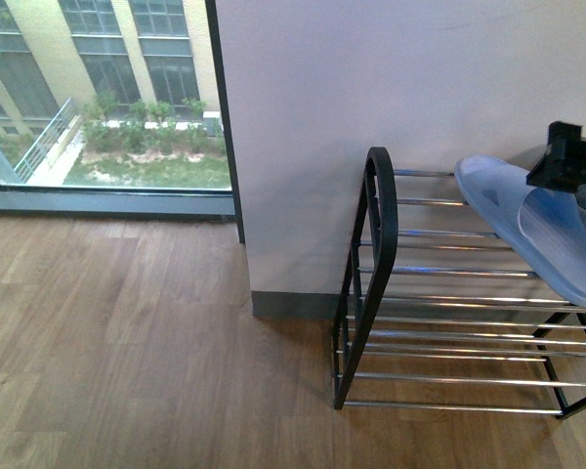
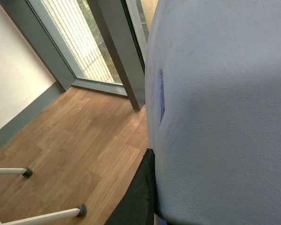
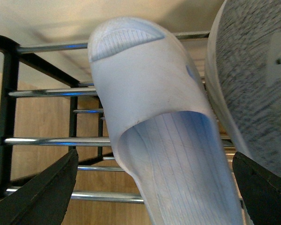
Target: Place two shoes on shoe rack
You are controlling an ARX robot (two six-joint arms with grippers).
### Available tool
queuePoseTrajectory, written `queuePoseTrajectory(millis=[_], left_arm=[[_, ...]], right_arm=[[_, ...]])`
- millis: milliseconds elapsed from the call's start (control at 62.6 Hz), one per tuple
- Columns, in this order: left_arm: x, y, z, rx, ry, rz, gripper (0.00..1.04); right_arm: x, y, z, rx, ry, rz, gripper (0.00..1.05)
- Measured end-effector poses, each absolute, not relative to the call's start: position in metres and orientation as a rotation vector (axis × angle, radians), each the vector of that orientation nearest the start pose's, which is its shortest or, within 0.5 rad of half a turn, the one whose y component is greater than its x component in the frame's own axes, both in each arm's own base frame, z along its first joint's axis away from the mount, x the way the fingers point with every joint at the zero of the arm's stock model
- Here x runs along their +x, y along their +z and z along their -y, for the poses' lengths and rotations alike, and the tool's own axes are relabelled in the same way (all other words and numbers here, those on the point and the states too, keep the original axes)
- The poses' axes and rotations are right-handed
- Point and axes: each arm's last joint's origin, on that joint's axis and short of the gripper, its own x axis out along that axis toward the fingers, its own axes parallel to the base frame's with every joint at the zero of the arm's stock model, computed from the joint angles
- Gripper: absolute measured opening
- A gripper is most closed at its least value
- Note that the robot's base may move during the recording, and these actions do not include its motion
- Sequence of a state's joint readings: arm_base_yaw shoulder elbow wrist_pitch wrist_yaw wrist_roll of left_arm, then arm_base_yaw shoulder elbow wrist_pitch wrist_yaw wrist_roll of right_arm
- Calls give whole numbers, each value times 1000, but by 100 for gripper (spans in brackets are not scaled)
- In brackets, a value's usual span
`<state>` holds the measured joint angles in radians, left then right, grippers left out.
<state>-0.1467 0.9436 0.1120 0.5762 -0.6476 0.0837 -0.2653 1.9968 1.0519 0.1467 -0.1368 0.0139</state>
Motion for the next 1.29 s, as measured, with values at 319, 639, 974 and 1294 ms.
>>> queuePoseTrajectory(millis=[319, 639, 974, 1294], left_arm=[[163, 154, 6, 181, 488, -259, 2], [163, 154, 6, 181, 489, -258, 2], [163, 154, 6, 181, 489, -258, 2], [163, 154, 6, 181, 488, -258, 2]], right_arm=[[353, 136, 99, -18, -46, -386, 84], [280, 155, 51, -21, -7, 16, 35], [221, 163, 24, -11, -5, -2, 2], [182, 162, 10, -10, -8, -14, 2]])
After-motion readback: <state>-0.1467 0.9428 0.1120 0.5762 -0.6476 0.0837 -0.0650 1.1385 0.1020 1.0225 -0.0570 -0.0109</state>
